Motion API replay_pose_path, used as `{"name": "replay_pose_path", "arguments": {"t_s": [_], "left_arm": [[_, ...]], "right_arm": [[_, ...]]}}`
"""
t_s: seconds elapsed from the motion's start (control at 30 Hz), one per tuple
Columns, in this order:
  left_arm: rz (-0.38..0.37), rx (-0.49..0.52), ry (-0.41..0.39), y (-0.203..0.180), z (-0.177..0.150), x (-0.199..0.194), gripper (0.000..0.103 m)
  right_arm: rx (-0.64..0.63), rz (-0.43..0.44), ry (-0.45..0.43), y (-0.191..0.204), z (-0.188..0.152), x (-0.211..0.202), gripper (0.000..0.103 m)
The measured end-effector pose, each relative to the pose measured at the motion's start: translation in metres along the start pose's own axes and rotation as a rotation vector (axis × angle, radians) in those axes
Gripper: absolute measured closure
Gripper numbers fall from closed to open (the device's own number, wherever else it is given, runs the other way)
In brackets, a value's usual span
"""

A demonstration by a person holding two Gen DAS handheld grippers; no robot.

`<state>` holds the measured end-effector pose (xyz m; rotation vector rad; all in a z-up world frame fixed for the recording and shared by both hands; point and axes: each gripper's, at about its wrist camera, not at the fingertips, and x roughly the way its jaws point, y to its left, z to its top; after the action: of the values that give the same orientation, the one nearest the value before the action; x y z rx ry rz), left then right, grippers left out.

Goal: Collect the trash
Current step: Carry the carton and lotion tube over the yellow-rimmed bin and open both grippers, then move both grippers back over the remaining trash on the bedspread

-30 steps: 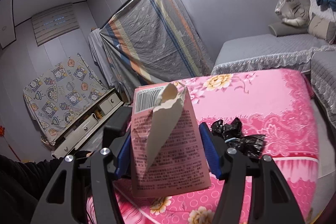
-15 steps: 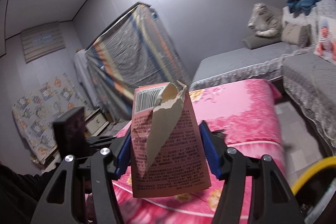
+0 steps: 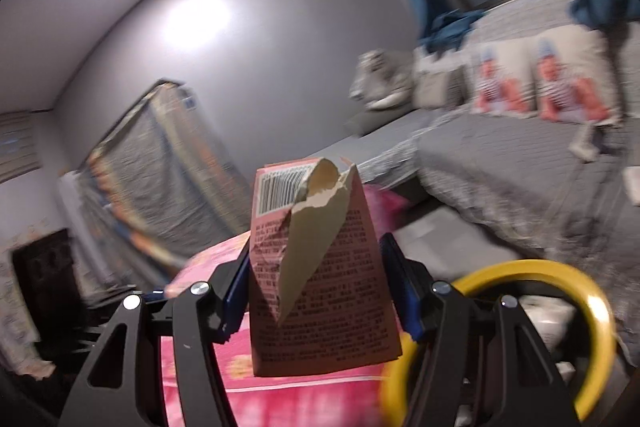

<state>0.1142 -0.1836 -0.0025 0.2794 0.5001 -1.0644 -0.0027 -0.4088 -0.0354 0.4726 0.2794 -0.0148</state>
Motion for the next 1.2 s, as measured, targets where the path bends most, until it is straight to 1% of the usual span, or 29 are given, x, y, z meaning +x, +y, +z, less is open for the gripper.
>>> {"name": "replay_pose_path", "arguments": {"t_s": [0.13,0.23,0.3,0.47,0.6,0.73,0.83,0.9,0.93,0.97,1.0,1.07,1.1,1.17,1.2], "left_arm": [[-0.021,0.03,0.006,-0.016,0.007,0.022,0.071],[-0.046,0.044,0.016,-0.029,0.012,0.038,0.071],[-0.048,0.052,0.018,-0.036,0.012,0.044,0.071],[-0.064,0.058,0.035,-0.048,0.014,0.07,0.071],[-0.088,0.042,0.063,-0.054,0.012,0.094,0.071],[-0.109,0.012,0.115,-0.055,0.006,0.125,0.071],[-0.126,-0.009,0.142,-0.054,0.003,0.142,0.071],[-0.137,-0.034,0.157,-0.052,-0.001,0.148,0.07],[-0.136,-0.056,0.162,-0.049,-0.003,0.15,0.069],[-0.139,-0.071,0.166,-0.046,-0.005,0.151,0.056],[-0.136,-0.09,0.166,-0.041,-0.006,0.15,0.04],[-0.102,-0.123,0.143,-0.029,-0.011,0.143,0.029],[-0.09,-0.131,0.135,-0.023,-0.014,0.138,0.028],[-0.035,-0.158,0.12,-0.003,-0.021,0.125,0.027],[-0.022,-0.168,0.114,0.004,-0.022,0.119,0.026]], "right_arm": [[0.015,-0.125,-0.009,-0.027,-0.012,-0.008,0.046],[0.031,-0.187,0.0,-0.044,-0.02,-0.012,0.046],[0.038,-0.22,0.005,-0.054,-0.024,-0.013,0.046],[0.025,-0.327,0.024,-0.068,-0.036,-0.009,0.046],[0.061,-0.368,0.045,-0.086,-0.042,-0.006,0.046],[0.131,-0.407,0.072,-0.105,-0.049,-0.005,0.045],[0.157,-0.424,0.085,-0.117,-0.052,-0.004,0.045],[0.169,-0.438,0.097,-0.122,-0.054,-0.003,0.041],[0.173,-0.45,0.106,-0.124,-0.055,-0.003,0.039],[0.183,-0.467,0.112,-0.126,-0.056,-0.003,0.027],[0.195,-0.474,0.107,-0.128,-0.057,-0.003,0.021],[0.221,-0.472,0.101,-0.13,-0.056,-0.005,0.02],[0.227,-0.475,0.096,-0.131,-0.056,-0.007,0.019],[0.227,-0.489,0.076,-0.129,-0.053,-0.007,0.017],[0.226,-0.482,0.074,-0.128,-0.052,-0.007,0.017]]}}
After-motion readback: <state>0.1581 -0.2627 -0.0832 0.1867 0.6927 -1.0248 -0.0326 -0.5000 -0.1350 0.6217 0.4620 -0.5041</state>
